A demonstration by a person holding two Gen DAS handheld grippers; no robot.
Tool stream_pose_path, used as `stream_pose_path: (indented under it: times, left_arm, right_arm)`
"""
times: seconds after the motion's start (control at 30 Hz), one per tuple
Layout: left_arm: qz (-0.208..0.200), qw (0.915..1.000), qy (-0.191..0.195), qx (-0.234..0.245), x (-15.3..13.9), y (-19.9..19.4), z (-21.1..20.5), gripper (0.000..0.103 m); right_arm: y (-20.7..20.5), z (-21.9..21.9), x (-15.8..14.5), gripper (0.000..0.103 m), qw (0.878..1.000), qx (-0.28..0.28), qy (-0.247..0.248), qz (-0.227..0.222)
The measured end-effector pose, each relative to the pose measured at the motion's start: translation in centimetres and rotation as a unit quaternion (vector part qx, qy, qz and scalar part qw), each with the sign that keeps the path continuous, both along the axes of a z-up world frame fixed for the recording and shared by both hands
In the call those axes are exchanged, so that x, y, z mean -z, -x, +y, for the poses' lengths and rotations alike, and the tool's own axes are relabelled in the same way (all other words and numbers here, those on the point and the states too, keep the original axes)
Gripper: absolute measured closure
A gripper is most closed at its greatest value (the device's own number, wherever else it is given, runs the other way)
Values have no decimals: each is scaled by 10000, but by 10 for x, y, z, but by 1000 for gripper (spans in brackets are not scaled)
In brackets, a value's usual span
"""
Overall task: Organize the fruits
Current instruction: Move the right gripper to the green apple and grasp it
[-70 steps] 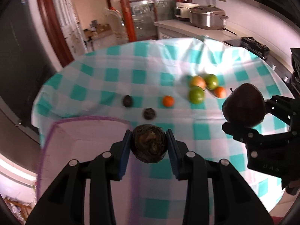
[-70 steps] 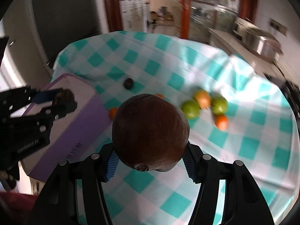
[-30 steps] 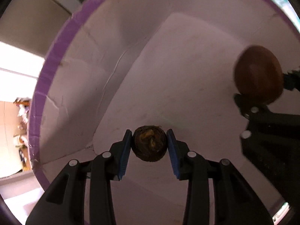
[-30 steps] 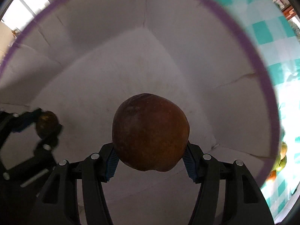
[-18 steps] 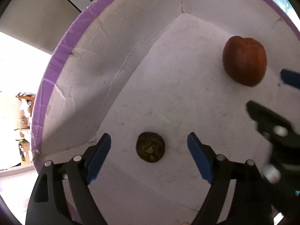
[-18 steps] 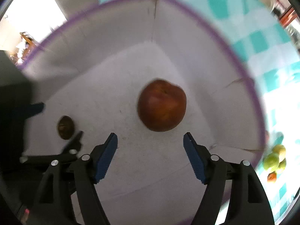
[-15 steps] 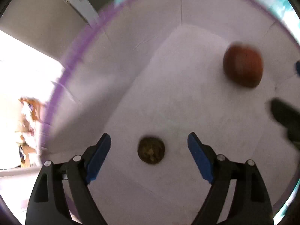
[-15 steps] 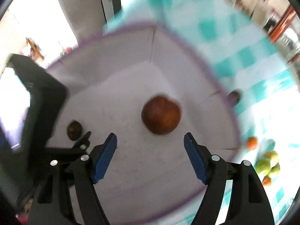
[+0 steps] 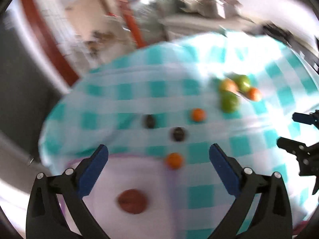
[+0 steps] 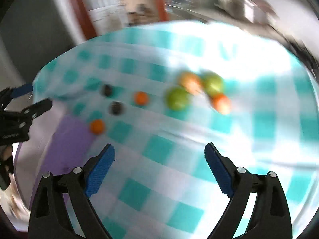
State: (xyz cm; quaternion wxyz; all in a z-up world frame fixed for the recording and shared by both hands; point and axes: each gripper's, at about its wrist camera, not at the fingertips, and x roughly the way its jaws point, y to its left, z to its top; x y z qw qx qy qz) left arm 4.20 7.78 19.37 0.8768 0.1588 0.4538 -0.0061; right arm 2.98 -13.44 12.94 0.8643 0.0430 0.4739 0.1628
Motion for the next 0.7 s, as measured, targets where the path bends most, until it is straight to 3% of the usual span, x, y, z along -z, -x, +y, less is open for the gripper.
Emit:
stream_pose_path:
  times: [0.1, 0.17, 0.23, 0.4, 0.6, 0.7]
  left_arm:
    - [252, 9979, -411, 427, 34, -7, -38, 1]
    - [430, 9946, -723, 604, 66, -13, -61, 1]
    - [505, 9929, -800, 726, 90, -5, -62, 1]
    - [504, 9911, -748, 980, 127, 27, -65, 1]
    - [620, 9930, -425, 911, 144, 63, -67, 1]
    - [518, 9973, -169, 494, 141, 62, -63, 1]
  right_arm:
    - [4, -35, 17, 15, 9981, 505, -239, 275]
    - [-4, -32, 29, 15, 9963, 625, -303, 497]
    - [-15, -25, 37, 15, 9967, 595, -256, 487]
    - [-68, 0, 63, 15, 9978, 506, -222, 356]
    - [-126, 51, 99, 15, 9970, -271, 593, 421]
    - [-145, 71, 111, 15, 9923, -633, 1014, 323]
